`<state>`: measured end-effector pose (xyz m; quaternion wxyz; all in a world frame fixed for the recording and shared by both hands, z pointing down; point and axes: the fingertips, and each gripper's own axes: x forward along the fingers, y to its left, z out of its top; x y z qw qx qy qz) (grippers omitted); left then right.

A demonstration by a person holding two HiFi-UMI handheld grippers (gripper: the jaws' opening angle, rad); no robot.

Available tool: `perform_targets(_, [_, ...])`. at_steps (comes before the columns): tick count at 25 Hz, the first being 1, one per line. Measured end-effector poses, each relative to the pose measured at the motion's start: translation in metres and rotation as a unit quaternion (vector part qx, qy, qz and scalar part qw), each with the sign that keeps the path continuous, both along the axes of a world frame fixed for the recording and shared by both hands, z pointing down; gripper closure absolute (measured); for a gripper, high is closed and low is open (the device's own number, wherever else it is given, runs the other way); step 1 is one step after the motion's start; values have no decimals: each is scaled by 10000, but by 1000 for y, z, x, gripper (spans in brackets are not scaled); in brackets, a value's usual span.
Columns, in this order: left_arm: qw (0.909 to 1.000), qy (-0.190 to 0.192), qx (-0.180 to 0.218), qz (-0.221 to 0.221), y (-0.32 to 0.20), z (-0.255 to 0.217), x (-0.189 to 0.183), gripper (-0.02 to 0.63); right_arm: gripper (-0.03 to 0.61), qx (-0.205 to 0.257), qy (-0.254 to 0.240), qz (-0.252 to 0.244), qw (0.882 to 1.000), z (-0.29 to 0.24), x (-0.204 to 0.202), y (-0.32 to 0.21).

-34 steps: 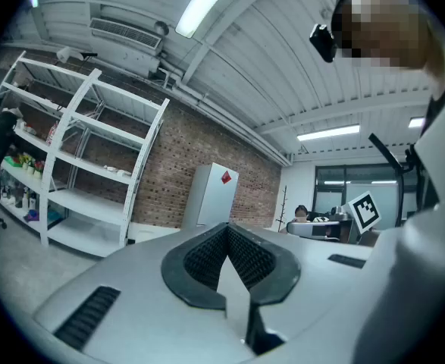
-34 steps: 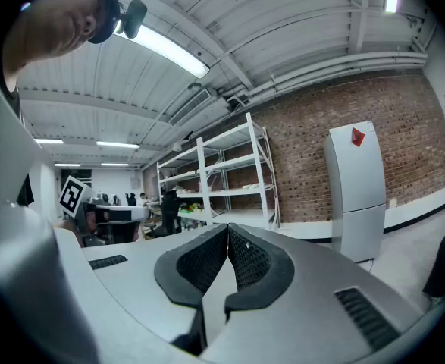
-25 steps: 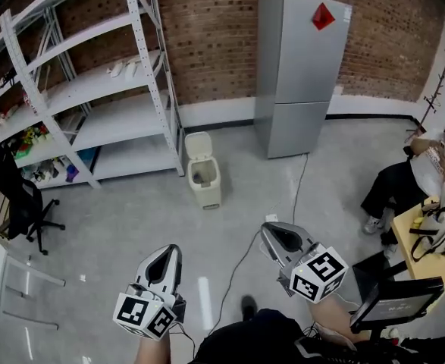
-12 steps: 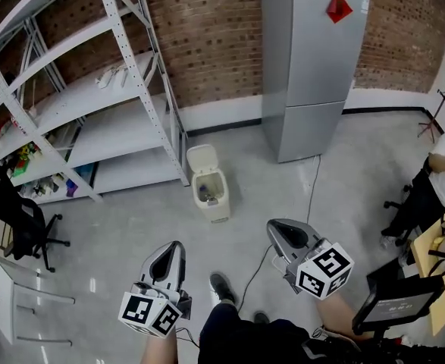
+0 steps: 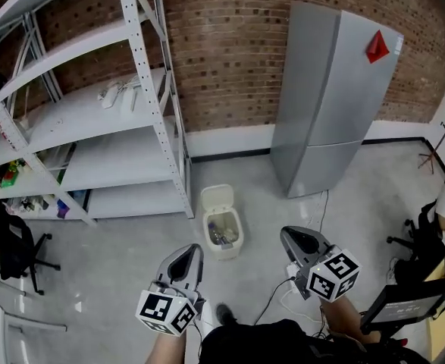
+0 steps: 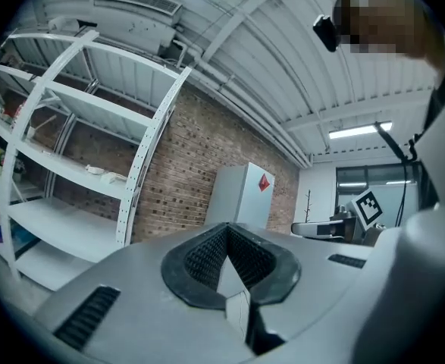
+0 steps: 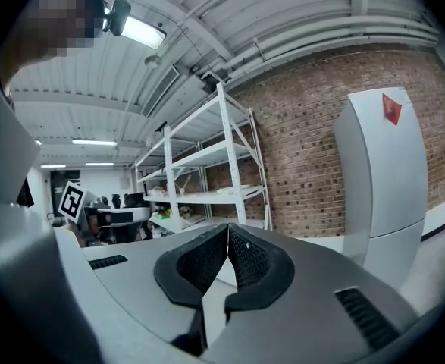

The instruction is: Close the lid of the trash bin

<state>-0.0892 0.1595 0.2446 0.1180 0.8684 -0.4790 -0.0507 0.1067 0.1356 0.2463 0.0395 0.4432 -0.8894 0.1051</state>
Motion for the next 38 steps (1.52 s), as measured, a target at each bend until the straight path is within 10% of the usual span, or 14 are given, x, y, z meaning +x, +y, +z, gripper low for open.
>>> perform_targets(24, [9943,-507,-878,-323,-342,76,-8,615,571,-384,-89,-517,9979,56,-20,-356])
perform_targets(38, [9655,-1049,-2378,138,-464,267,-28,615,571,-1805,613,-635,9796,238,-67,-468])
